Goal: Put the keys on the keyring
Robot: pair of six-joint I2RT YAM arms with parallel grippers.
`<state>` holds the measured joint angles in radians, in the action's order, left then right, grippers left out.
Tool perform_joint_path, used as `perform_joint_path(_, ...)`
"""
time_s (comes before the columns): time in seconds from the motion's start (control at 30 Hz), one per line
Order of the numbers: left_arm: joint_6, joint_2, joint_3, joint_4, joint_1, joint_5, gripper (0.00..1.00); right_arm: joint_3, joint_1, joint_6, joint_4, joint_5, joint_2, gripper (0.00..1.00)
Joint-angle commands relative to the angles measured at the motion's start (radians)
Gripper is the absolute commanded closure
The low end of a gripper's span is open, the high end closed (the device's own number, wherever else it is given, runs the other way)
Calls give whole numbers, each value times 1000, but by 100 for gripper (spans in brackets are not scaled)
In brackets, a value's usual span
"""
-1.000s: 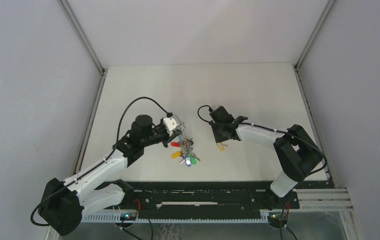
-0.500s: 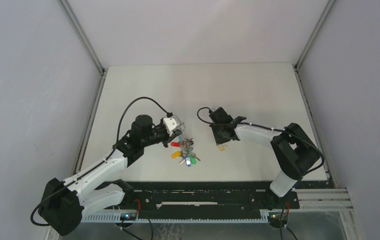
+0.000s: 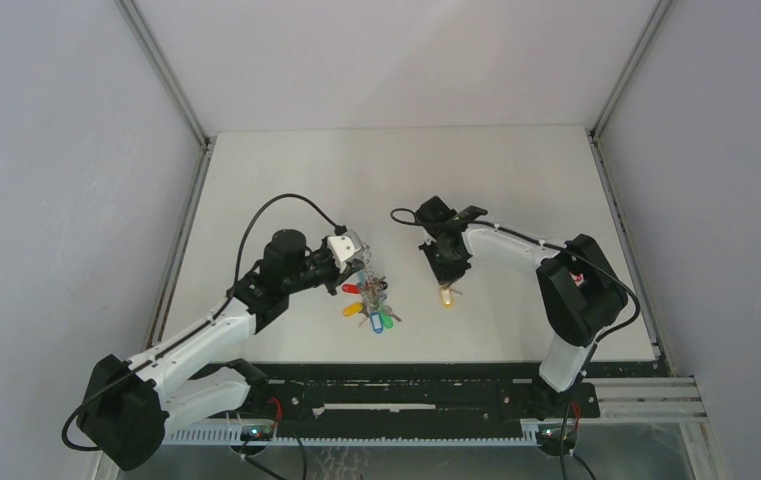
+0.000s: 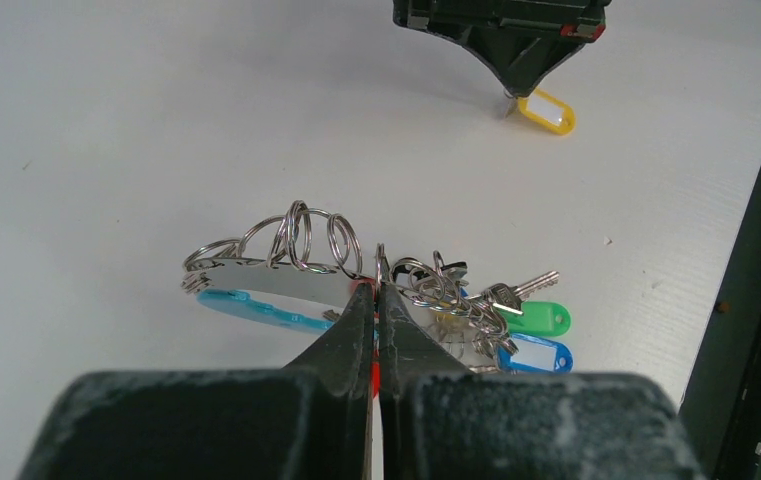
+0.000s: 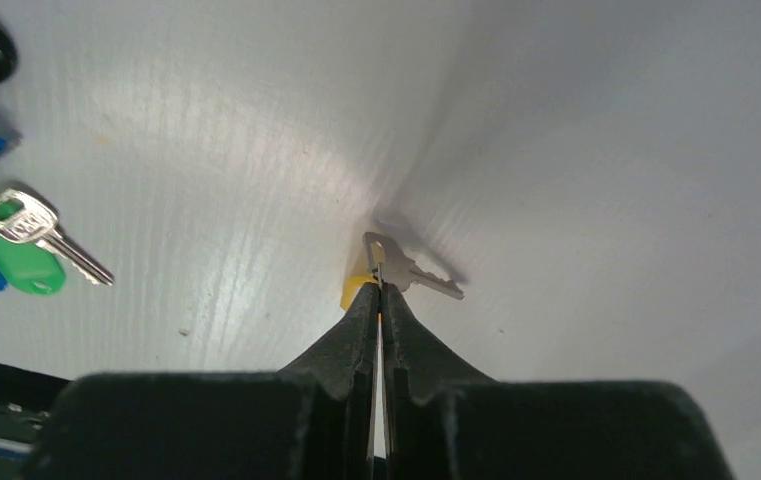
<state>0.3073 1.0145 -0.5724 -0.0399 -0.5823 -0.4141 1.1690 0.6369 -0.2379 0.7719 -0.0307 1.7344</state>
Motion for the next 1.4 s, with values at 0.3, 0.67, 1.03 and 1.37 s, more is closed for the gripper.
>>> perform_joint_path(0.3,23,-1,-21,-49,-5,-23,100,231,-3,97,205,-15,156,86)
perform_joint_path(0.67,19,-9,-17,-55,-5,-15,100,75,-1,55,7,-35,-42,70)
perform_joint_path(1.03,17,-11,-15,-61,-4,-20,100,-306,30,-14,-401,-55,-295,77)
perform_joint_path(1.37,14,-13,-12,-68,-4,-23,100,-510,50,-38,-690,-96,-347,78)
